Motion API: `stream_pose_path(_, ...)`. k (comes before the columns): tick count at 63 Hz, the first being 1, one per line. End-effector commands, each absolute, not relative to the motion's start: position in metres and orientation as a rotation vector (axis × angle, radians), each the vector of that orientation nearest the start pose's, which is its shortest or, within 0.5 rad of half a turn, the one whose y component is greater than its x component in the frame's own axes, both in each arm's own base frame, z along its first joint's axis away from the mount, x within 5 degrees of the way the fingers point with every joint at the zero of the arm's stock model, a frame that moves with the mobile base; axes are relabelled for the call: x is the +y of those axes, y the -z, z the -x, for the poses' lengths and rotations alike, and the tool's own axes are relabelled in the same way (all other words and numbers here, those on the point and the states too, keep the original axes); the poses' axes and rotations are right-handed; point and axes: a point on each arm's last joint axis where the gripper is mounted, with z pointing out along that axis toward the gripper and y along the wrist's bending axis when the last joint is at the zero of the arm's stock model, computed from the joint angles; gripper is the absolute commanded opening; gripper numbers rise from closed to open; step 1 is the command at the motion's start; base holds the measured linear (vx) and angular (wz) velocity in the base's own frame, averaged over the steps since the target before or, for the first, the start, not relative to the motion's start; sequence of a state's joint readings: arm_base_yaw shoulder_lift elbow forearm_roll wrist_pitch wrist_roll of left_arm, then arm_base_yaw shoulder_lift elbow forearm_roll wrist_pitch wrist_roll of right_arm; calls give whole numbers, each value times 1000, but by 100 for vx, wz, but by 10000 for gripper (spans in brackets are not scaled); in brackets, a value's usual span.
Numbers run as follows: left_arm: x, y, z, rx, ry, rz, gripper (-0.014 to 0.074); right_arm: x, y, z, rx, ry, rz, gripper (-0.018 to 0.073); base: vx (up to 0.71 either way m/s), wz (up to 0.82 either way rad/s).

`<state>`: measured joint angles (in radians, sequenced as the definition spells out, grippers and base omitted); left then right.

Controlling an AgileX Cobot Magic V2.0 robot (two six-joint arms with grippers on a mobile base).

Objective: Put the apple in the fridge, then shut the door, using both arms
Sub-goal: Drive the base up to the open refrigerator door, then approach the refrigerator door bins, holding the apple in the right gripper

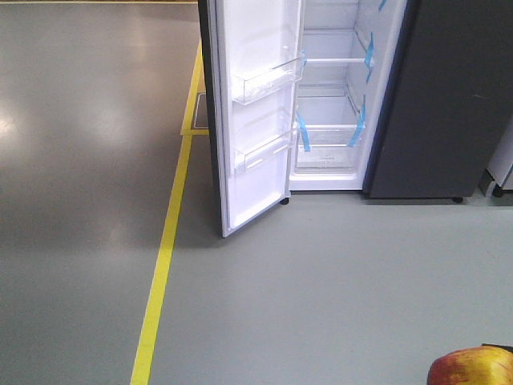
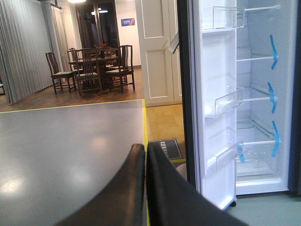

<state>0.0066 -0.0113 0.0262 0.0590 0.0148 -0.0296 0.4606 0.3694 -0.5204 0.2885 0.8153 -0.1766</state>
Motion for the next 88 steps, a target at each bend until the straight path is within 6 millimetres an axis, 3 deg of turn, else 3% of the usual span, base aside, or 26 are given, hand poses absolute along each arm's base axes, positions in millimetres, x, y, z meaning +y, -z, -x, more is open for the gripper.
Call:
stream_pose_path(1, 0, -204, -56, 1451, -12, -15, -6, 47, -309, -53, 1988, -527, 551, 377, 23, 5)
stream_pose_path(88, 0, -204, -56, 1451, -12, -15, -6, 47, -309, -53, 1988, -527, 550, 377, 19, -1)
